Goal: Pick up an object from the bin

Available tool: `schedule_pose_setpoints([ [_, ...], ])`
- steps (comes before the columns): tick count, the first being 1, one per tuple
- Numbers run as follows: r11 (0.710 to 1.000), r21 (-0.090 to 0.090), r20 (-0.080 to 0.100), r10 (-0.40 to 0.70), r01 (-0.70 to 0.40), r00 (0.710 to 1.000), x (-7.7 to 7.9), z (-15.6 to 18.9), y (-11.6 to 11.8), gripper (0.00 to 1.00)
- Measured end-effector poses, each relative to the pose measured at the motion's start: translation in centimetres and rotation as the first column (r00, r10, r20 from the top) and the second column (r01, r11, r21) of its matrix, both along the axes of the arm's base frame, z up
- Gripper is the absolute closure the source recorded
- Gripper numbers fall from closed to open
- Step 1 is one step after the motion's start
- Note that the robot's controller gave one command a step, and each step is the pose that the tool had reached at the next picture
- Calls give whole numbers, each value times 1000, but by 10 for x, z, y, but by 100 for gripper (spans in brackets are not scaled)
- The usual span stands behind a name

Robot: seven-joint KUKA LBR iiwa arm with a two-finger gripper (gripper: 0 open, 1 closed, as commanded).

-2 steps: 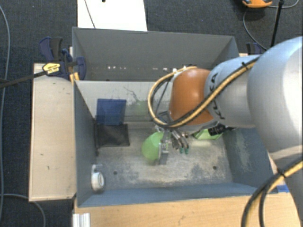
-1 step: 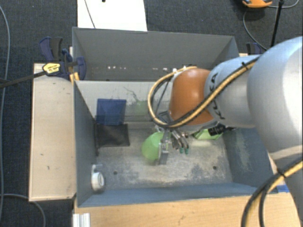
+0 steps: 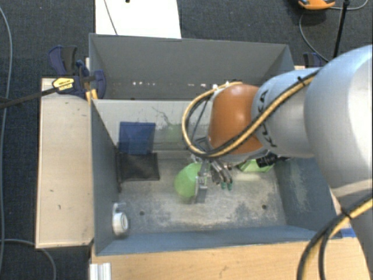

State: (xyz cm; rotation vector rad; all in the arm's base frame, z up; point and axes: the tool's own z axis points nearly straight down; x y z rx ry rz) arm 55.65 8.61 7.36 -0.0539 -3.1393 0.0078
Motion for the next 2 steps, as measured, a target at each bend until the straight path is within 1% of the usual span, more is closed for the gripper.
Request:
schedule_pose_setpoints([
  [2, 1000, 0, 0, -1, 1, 1000, 0, 0, 0, 100],
])
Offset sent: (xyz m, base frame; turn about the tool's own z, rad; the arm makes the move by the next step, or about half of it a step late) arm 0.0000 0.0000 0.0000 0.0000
